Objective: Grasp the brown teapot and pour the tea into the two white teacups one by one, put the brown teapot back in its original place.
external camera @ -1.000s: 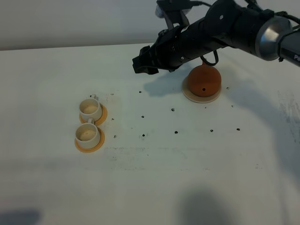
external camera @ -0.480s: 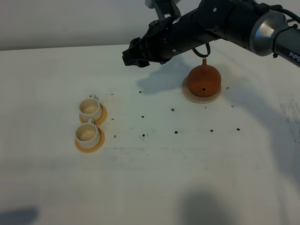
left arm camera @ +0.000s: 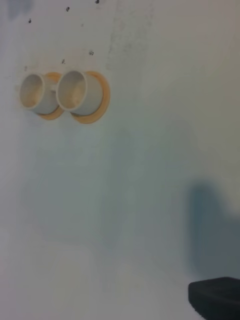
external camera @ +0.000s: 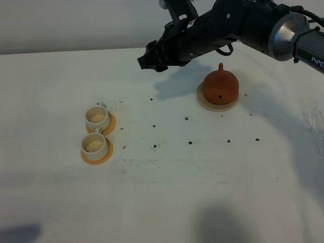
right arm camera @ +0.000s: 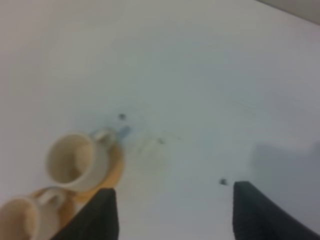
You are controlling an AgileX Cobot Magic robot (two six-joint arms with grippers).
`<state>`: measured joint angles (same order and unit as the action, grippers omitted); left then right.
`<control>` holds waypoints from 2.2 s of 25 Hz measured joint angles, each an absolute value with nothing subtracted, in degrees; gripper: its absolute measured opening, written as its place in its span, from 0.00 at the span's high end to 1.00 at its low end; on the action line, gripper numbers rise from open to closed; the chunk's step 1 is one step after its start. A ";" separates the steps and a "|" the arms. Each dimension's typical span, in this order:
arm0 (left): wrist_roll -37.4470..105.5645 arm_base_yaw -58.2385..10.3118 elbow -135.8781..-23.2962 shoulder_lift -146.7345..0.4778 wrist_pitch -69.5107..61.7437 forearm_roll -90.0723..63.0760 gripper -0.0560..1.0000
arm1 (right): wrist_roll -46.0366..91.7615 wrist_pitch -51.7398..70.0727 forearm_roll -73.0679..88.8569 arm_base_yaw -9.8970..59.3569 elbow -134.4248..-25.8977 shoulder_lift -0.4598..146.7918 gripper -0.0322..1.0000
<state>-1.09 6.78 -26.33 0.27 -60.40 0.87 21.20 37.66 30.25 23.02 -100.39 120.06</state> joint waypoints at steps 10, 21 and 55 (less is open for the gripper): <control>-0.99 6.78 -26.33 0.27 -60.42 0.87 0.69 | 10.49 34.64 15.57 23.02 -101.08 125.17 0.50; -0.99 6.78 -26.33 0.27 -60.47 0.87 0.69 | 1.85 34.26 6.75 20.87 -109.53 130.28 0.50; -0.99 6.78 -26.33 0.27 -60.47 0.87 0.69 | -13.87 57.34 0.00 11.90 -135.99 143.01 0.50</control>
